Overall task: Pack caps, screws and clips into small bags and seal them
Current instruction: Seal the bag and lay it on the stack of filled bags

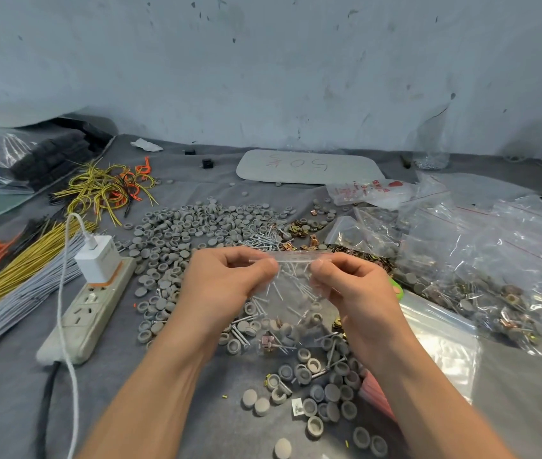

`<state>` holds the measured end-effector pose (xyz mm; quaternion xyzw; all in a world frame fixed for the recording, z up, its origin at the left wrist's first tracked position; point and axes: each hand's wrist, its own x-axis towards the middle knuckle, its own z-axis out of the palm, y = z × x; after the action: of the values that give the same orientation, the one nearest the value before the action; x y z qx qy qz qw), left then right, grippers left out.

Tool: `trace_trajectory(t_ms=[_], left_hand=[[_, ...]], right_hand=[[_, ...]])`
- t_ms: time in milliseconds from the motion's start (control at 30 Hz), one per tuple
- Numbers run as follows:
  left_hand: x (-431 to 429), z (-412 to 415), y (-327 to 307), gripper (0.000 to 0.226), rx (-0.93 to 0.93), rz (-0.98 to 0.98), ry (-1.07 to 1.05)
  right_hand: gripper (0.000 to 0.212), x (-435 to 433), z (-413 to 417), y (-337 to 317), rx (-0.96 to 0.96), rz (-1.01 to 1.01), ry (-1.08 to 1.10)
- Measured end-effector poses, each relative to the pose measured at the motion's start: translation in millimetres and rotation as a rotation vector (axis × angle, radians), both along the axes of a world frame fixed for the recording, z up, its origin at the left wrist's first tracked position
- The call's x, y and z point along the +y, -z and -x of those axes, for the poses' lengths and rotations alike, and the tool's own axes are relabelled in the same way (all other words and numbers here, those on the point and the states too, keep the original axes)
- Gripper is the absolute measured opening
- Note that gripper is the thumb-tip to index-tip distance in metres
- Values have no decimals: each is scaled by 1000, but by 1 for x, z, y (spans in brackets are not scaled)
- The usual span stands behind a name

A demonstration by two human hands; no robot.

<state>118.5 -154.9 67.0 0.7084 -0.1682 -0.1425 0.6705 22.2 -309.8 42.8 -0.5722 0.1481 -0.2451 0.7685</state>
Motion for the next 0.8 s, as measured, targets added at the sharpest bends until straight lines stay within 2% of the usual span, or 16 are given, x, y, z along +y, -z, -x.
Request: trace_trajectory(t_ms=[267,500,600,700,800], left_hand=[[-4,0,1,15,29,-4,-3],[-4,-4,4,17,-11,-51,-6],[-5,-2,2,13,-17,-31,23],[-8,1,1,9,-43,-24,50],[-11,3,2,8,-74,-42,81]], right_hand=[[25,4,-1,0,-13,-49,23],[27,5,-5,2,-11,-25,71],[24,3,-5,3,-25,42,73],[5,8,-5,2,-20,129,36],[5,13,-9,7,5,168,55]])
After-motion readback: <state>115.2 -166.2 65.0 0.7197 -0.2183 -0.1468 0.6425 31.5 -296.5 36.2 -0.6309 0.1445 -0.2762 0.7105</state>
